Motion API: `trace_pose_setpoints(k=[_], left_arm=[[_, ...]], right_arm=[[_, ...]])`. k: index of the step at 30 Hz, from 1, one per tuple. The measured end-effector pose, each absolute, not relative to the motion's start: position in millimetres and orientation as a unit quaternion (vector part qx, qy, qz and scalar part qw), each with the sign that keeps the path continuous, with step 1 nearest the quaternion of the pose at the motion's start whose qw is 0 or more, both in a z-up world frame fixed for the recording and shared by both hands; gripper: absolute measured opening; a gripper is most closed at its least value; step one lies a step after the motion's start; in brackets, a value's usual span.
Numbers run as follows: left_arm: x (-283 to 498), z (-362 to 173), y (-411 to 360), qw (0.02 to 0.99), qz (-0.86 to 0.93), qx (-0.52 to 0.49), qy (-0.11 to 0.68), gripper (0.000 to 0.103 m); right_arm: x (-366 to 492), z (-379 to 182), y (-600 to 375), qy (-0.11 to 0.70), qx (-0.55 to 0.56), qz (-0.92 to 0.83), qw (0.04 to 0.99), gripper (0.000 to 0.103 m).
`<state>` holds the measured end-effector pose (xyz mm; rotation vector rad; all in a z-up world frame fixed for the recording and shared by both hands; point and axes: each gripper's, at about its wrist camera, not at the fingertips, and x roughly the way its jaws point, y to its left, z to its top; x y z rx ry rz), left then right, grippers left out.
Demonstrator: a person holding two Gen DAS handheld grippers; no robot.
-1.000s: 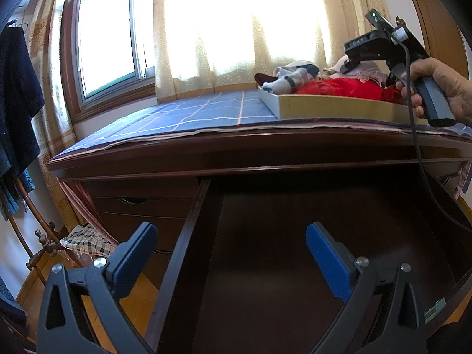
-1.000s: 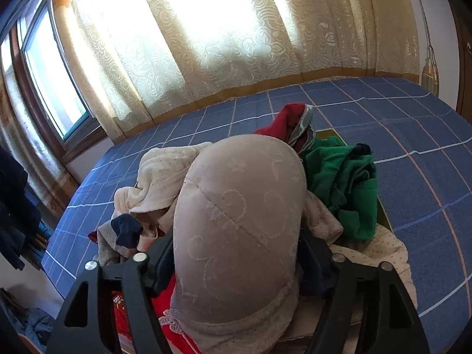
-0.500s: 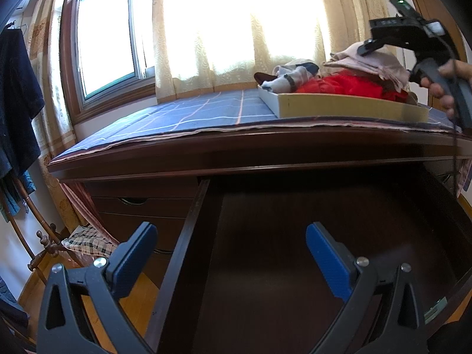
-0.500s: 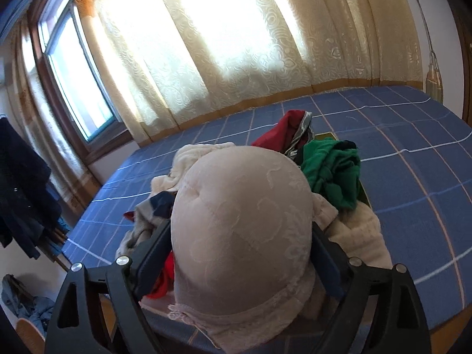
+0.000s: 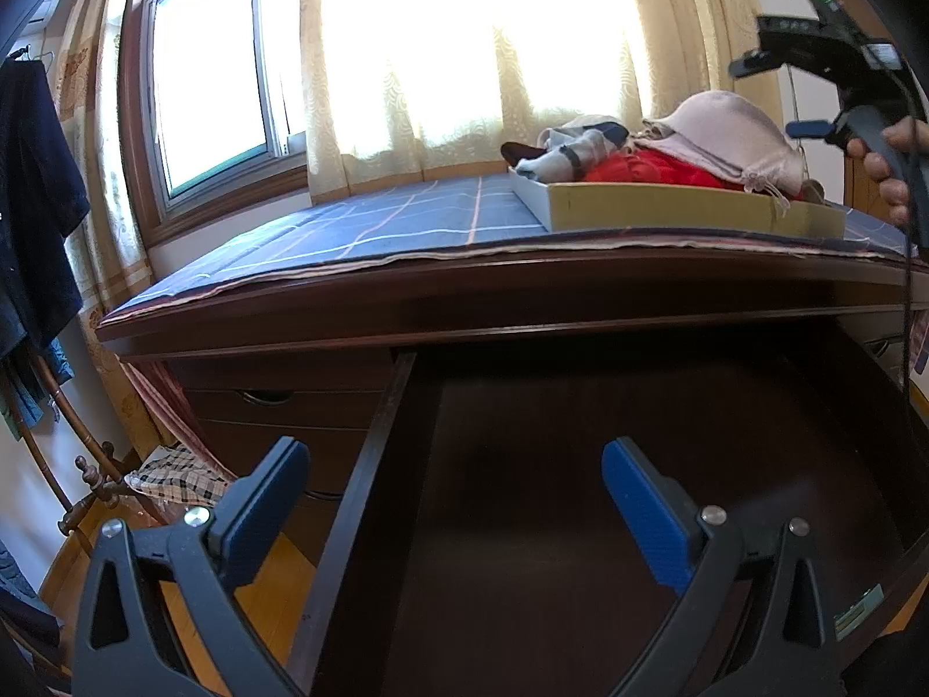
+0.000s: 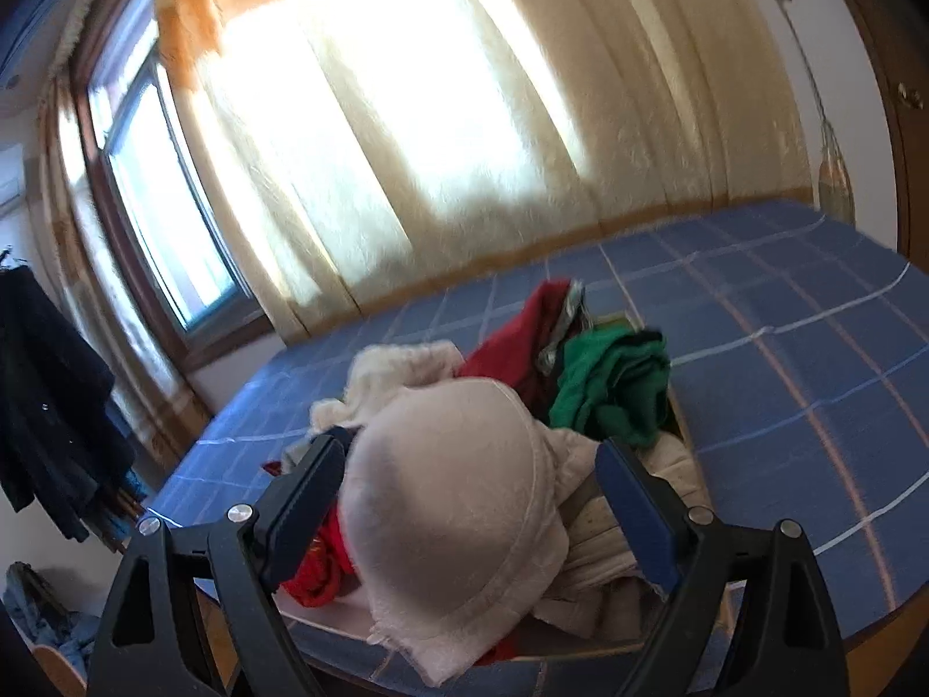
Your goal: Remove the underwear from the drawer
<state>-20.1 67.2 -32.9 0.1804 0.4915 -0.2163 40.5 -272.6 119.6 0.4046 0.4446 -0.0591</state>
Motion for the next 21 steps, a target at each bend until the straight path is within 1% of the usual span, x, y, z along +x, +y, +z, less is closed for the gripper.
trace_pose_setpoints(k=[7,14,21], left_arm=[[-20,-33,67,0.96,-0.105,0.09,0.242,0.103],[-21,-32,65,0.961,-0.1,0.095,0.241,0.103],[-21,-33,63,0.962,-0.093,0.101,0.238,0.103]], right_arm=[[-22,123,-252,0.183,0.196,-0.03,0.963,0.09],[-79,97,-224,0.215,0.183,-0.048,0.958,0.09],[-128,73,-213,0.23,0.203,-0.061,0.95,0.09]])
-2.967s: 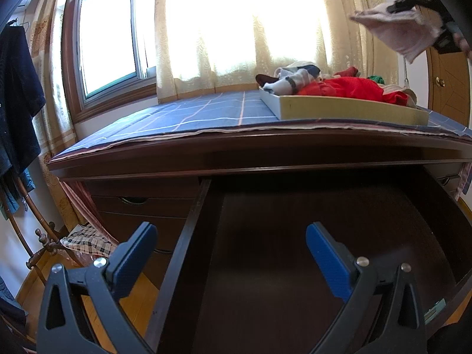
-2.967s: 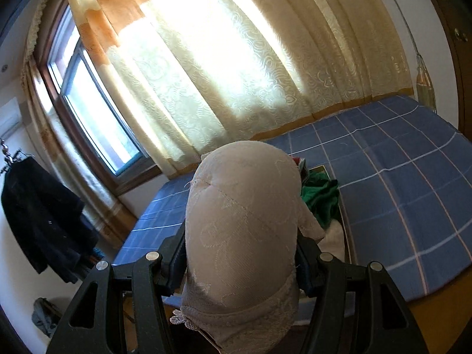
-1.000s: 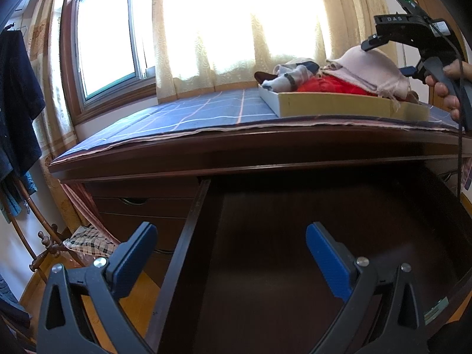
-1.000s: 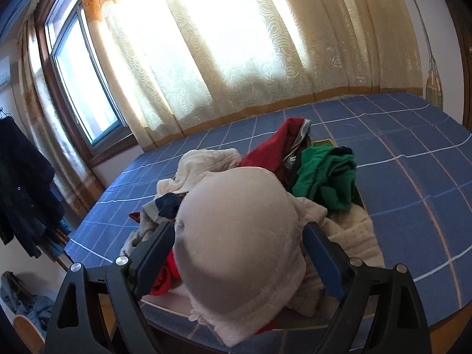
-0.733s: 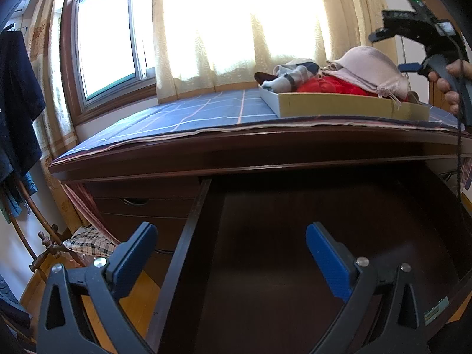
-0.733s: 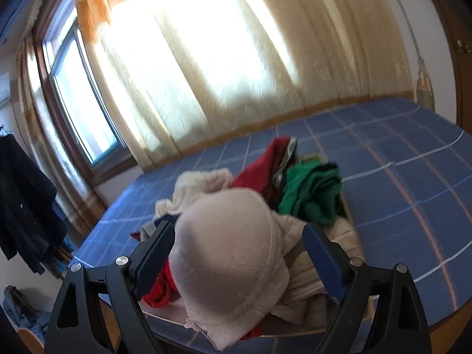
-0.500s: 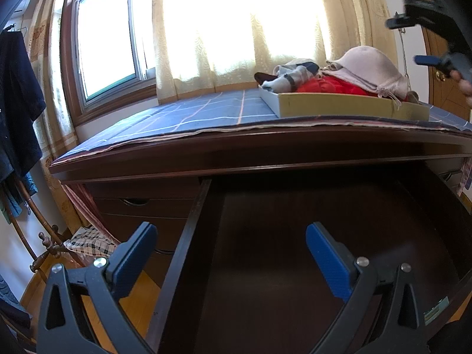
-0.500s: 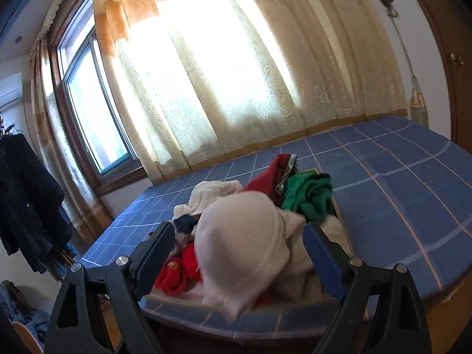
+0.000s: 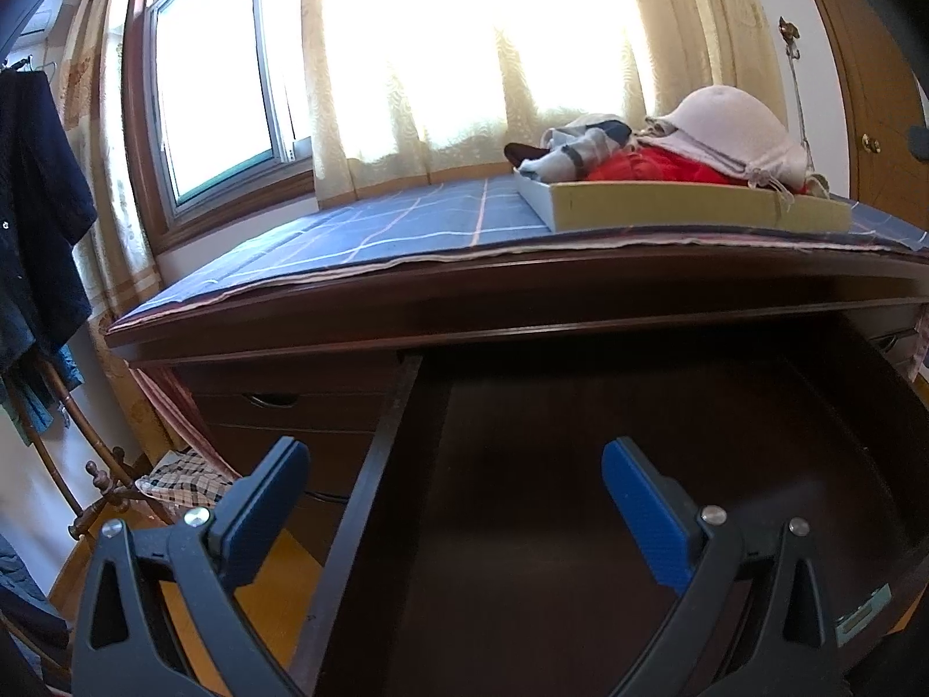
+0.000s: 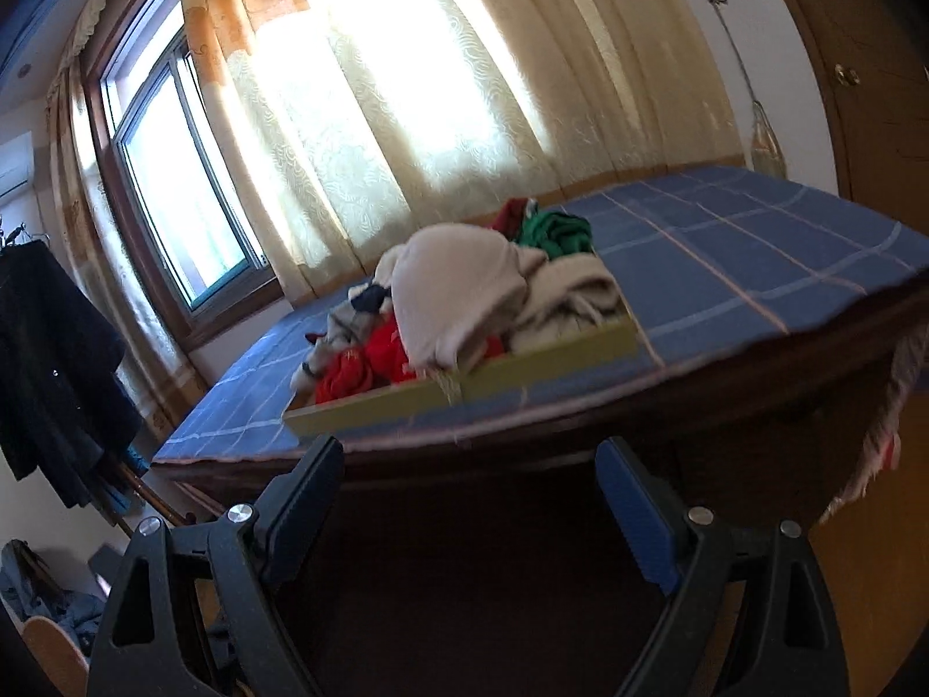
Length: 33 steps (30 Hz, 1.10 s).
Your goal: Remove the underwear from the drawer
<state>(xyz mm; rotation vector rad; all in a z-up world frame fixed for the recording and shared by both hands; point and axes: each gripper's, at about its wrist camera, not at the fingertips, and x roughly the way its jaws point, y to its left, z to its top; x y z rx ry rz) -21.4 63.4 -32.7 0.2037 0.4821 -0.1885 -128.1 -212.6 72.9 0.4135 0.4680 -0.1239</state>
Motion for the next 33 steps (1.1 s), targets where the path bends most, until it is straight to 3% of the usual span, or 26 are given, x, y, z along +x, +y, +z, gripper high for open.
trace_pose_setpoints(k=[12,24,33], left_arm=[[-22,-33,65,0.962,-0.089,0.102,0.236,0.103],[-22,-26,60,0.953,-0.091,0.076,0.281,0.103],[-73,43,43,0.962,-0.135,0.061,0.228,0.103]], right_arm=[[-169,47,-174,0.233,0.177,-0.103,0.951,0.09],[-173,57,-156,0.228,0.139,-0.11,0.958,0.09],[-198,82,-168,0.19,0.153,-0.133,0.961,0.09]])
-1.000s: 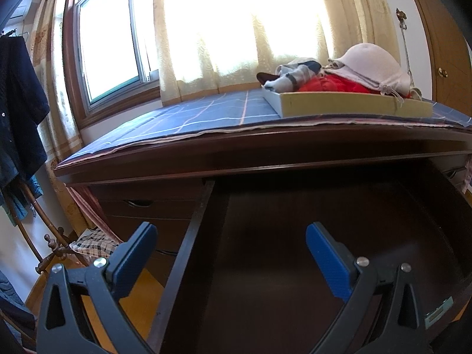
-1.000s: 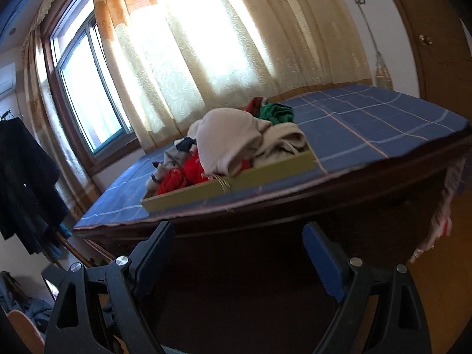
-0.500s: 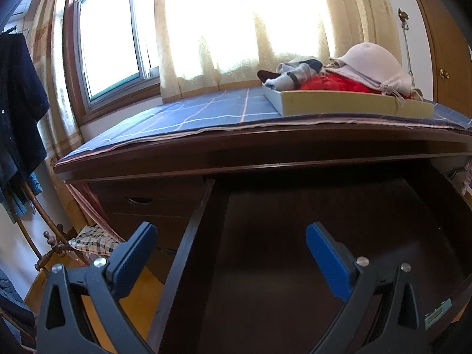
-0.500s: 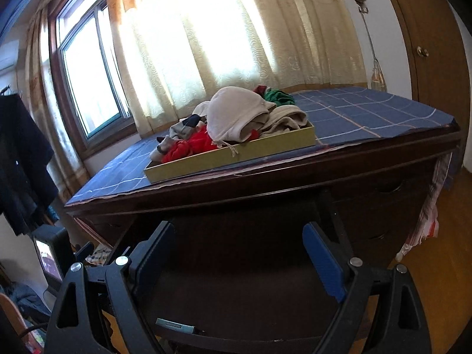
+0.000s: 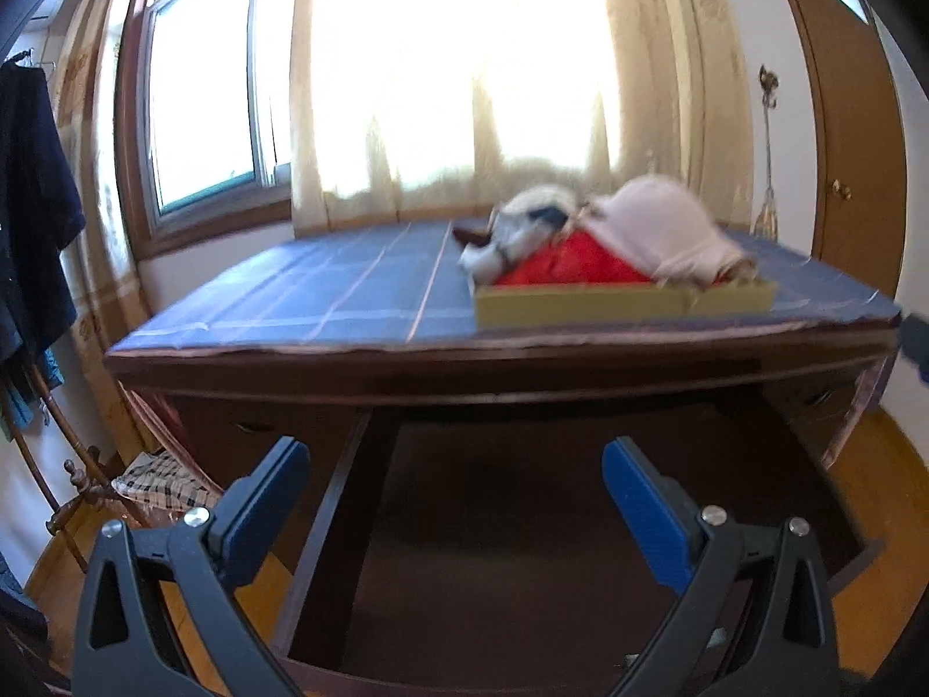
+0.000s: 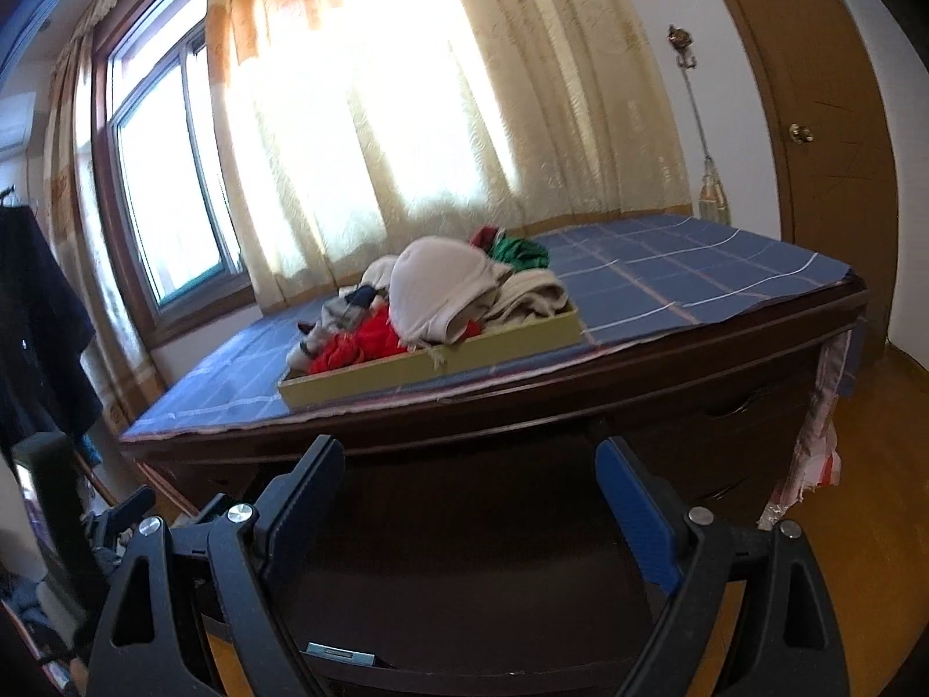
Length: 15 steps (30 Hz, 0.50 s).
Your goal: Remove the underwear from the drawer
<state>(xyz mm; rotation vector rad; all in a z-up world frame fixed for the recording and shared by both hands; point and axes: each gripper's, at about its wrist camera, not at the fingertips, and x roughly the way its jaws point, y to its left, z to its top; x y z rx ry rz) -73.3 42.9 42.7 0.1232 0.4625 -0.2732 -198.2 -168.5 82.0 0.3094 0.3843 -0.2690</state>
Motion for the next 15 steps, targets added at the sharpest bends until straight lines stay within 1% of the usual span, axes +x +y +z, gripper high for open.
trace_pose_setpoints(k=[6,10,15], left_arm=[[-94,75,41,0.966,-0.133,0.04,0.217,0.103],[-95,78,42,0.967,-0.115,0.032,0.226,0.103],[-96,77,44,0.967,-0.103,0.03,0.233,0.103]], right_arm=[[-229,109,-166,0.131,0.145,-0.138,0.971,0.09],[-240,118,-154,0.1,0.112,-0.142,0.978,0.092],[-243,121,-144,0.088,0.095,-0.138,0.982,0.094]])
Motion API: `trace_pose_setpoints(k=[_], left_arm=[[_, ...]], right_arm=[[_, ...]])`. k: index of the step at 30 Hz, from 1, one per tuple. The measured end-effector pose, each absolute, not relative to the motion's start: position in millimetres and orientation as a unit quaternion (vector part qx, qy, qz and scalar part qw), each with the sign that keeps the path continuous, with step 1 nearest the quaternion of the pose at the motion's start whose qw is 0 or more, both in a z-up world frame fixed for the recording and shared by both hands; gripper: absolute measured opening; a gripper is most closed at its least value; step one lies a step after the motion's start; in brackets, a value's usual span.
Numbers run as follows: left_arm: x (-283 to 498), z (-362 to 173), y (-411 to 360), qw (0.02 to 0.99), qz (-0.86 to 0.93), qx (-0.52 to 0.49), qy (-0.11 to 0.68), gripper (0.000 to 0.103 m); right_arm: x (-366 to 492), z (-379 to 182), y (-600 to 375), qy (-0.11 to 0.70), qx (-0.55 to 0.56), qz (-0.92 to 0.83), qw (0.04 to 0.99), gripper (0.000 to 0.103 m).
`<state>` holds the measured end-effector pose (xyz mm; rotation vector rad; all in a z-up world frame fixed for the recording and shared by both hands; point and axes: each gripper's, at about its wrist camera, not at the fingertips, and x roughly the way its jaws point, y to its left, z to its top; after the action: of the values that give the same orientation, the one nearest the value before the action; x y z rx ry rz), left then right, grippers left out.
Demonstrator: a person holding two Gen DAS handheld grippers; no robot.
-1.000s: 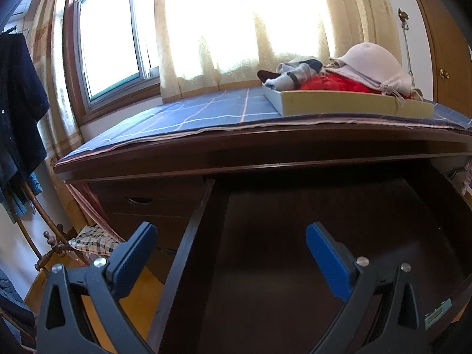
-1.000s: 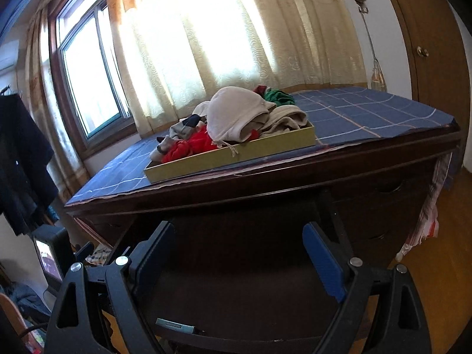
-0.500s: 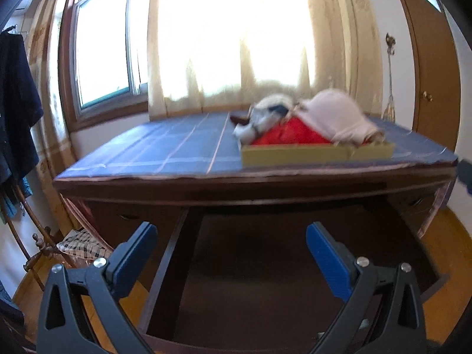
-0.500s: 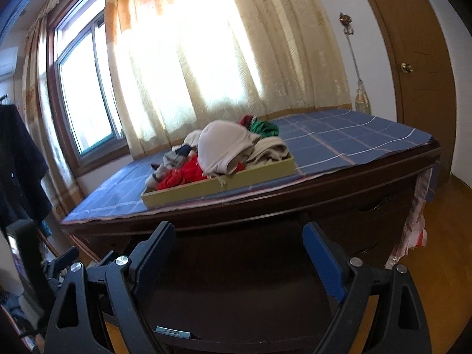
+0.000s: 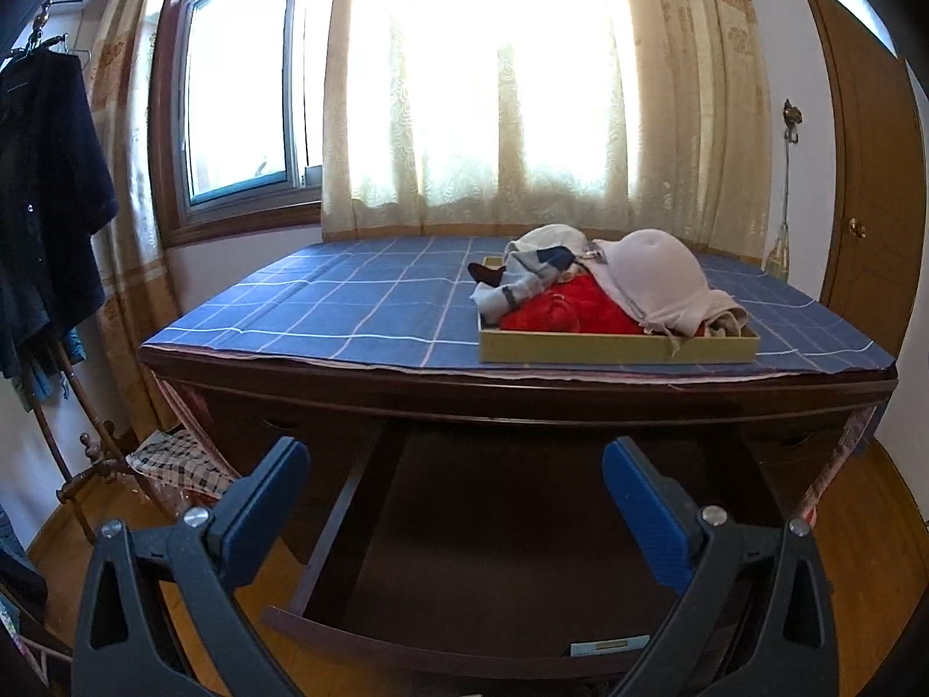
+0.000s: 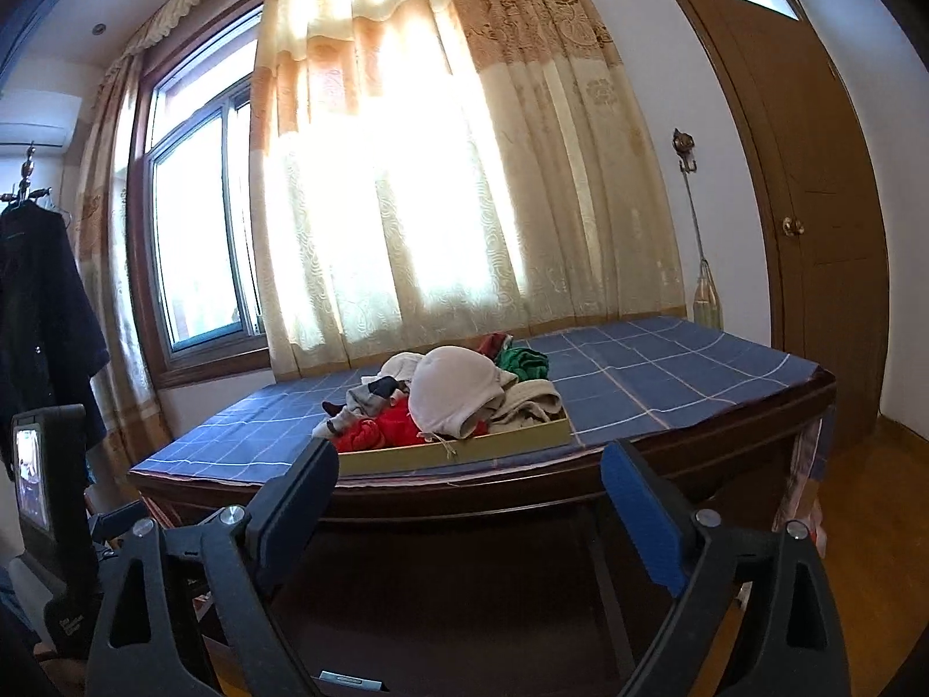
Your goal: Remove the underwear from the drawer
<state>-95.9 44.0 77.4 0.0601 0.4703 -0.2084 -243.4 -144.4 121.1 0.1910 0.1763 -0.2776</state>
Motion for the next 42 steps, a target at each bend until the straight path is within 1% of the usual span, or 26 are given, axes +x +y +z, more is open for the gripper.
trace_pose_setpoints(k=[9,18,42], left_arm=[[-109,82,40,0.974,-0.089,0.053,0.199,0.103],[-114,85,33,0.977,-0.075,0.078,0.185,0.103],[-117,85,31,0.979,-0.061,0.087,0.172,0.103]], right_arm=[[-235,116,-146,0.106,0.103,-0.132,0.98,0.094],[-236,115,-146,0.108,0.105,-0.133,0.98,0.094],[-229,108,-150,0.124,0.106,-0.129,0.978,0.094]])
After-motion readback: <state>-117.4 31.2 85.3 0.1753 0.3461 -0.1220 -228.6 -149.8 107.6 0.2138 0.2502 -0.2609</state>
